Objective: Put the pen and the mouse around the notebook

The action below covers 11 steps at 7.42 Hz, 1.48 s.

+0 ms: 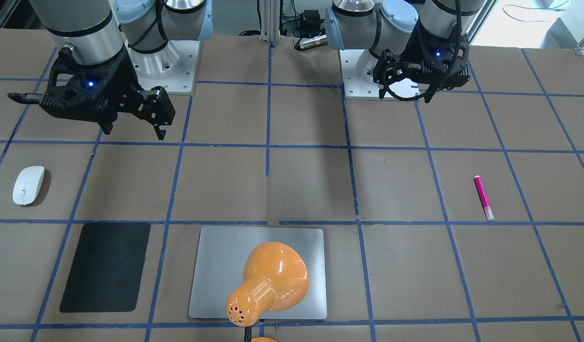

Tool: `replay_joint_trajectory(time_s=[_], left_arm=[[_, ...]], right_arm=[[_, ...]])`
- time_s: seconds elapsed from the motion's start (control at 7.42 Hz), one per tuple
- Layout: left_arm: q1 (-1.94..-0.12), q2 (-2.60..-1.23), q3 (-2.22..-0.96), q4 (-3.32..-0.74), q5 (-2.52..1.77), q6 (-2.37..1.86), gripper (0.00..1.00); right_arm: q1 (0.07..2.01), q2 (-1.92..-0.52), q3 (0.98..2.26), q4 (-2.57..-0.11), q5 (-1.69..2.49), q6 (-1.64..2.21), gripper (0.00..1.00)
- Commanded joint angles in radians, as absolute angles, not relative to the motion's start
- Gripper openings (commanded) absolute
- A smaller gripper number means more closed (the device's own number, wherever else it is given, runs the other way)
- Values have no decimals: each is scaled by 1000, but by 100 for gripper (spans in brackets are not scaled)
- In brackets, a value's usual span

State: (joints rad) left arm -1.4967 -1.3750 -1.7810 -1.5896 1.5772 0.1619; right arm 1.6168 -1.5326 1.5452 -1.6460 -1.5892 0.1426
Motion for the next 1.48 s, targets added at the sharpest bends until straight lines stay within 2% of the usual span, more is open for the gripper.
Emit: replay_joint_trajectory(time_s=[0.0,0.81,1.08,1.35], left_arm=[[-1496,-1374,-1779,-1588,1578,163,100],[-1496,-1374,-1772,-1588,1563,149,100],[-1496,-1374,-1779,-1588,1575,150,100],[-1496,-1379,-1784,-1579,1574,149,100]], right_arm=[[1617,-1532,1546,-1646,-1591,140,100],[1557,-1531,1546,-1637,-1604,48,100],[1351,-1532,1557,-1618,-1608,-178,100],[1142,-1531,1633,-1650,-1605,-442,100]])
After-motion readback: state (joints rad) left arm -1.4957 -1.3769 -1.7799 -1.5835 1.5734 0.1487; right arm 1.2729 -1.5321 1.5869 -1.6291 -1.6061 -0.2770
